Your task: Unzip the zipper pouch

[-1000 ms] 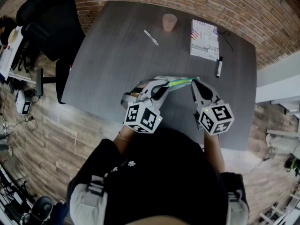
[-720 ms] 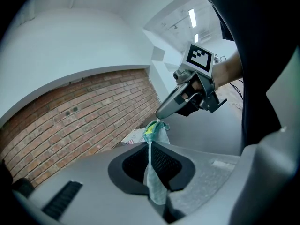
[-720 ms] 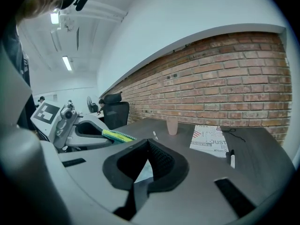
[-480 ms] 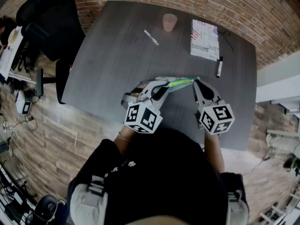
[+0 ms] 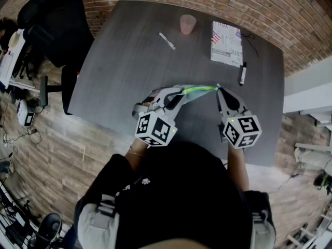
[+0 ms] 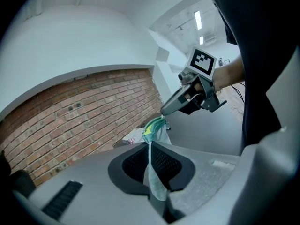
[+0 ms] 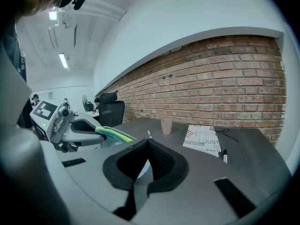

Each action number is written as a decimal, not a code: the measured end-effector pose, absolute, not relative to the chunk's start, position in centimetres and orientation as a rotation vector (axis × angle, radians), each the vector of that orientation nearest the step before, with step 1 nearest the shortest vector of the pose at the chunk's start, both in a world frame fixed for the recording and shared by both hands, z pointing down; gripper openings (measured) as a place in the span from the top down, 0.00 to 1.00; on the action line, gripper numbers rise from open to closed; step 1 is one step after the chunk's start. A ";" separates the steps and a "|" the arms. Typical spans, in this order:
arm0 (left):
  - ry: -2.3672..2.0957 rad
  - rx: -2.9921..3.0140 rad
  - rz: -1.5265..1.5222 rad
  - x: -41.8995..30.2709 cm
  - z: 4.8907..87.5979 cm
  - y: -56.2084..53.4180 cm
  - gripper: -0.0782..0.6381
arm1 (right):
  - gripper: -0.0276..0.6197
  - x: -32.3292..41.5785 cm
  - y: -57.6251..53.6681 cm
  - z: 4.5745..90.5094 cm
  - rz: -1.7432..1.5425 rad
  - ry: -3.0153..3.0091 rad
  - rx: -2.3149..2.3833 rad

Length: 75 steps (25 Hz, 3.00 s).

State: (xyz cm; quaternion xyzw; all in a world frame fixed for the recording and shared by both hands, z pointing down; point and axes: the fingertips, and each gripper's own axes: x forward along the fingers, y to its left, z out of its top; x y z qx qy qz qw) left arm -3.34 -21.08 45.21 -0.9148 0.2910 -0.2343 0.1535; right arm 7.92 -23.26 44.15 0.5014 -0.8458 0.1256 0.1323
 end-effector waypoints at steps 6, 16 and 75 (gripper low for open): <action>0.852 -2.634 -0.670 -3.8 45.2 -21.2 0.88 | 0.95 9.0 -23.3 44.1 0.370 -2.434 1.490; 0.859 -2.645 -0.665 -3.8 45.2 -21.2 0.88 | 0.95 9.9 -23.4 44.3 0.379 -2.418 1.527; 1.146 -2.865 -0.400 -8.3 43.8 -22.9 0.88 | 0.96 10.5 -21.5 42.8 0.304 -2.497 1.712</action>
